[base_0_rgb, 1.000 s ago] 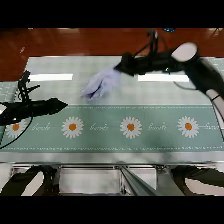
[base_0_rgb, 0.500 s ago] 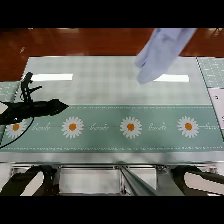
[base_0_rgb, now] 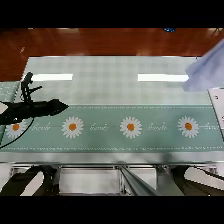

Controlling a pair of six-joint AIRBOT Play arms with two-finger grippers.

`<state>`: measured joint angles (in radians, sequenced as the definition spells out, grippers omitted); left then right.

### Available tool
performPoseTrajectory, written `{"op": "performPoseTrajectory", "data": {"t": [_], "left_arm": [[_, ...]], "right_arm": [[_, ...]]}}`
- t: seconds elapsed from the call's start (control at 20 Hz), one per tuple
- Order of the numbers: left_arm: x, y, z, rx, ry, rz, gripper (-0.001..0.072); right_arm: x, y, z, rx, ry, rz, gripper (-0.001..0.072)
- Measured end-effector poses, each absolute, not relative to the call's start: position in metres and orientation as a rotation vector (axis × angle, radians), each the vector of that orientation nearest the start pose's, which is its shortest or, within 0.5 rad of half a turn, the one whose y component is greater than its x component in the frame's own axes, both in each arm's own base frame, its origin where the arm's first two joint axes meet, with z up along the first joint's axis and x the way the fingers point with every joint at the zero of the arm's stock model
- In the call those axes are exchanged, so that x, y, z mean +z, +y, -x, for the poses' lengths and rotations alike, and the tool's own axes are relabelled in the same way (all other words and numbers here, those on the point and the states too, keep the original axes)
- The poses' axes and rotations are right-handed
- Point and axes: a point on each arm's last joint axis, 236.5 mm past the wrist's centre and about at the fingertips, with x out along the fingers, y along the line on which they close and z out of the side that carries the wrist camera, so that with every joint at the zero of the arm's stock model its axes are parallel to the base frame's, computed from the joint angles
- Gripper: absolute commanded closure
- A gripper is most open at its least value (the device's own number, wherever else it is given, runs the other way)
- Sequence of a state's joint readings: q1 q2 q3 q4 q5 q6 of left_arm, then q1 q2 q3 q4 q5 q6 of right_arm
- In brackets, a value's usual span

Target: Fold the shirts.

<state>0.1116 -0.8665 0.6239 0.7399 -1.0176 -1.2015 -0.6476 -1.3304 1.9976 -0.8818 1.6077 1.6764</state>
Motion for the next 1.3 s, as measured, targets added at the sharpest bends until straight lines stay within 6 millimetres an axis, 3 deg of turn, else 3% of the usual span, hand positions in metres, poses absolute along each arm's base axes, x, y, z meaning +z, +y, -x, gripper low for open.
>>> {"op": "performPoseTrajectory", "data": {"t": [0.25, 0.5, 0.7, 0.9, 0.95, 1.0, 1.05, 1.2, 1.3], "left_arm": [[0.026, -0.113, -0.305, -0.423, 1.025, 0.553, 0.0691], [0.028, -0.108, -0.313, -0.397, 0.991, 0.551, 0.0691], [0.030, -0.102, -0.322, -0.369, 0.953, 0.549, 0.0691], [0.033, -0.096, -0.332, -0.339, 0.913, 0.547, 0.0691], [0.033, -0.094, -0.333, -0.333, 0.906, 0.546, 0.0691], [0.034, -0.092, -0.336, -0.325, 0.894, 0.545, 0.0691], [0.035, -0.091, -0.338, -0.319, 0.886, 0.544, 0.0691], [0.036, -0.085, -0.346, -0.291, 0.853, 0.543, 0.0691], [0.035, -0.080, -0.352, -0.273, 0.842, 0.542, 0.0691]], "right_arm": [[0.258, -0.163, -0.329, -0.245, 0.929, -0.638, 0.0697], [0.218, -0.196, -0.255, -0.475, 1.053, -0.701, 0.0697], [0.163, -0.205, -0.162, -0.724, 1.177, -0.827, 0.0694], [0.120, -0.188, -0.080, -0.960, 1.281, -0.925, 0.0690], [0.111, -0.181, -0.061, -1.020, 1.311, -0.931, 0.0572], [0.103, -0.175, -0.044, -1.081, 1.342, -0.937, 0.0321], [0.096, -0.169, -0.029, -1.134, 1.374, -0.939, 0.0302], [0.079, -0.156, -0.003, -1.207, 1.447, -0.949, 0.0337], [0.077, -0.156, -0.001, -1.231, 1.443, -0.959, 0.0649]]}}
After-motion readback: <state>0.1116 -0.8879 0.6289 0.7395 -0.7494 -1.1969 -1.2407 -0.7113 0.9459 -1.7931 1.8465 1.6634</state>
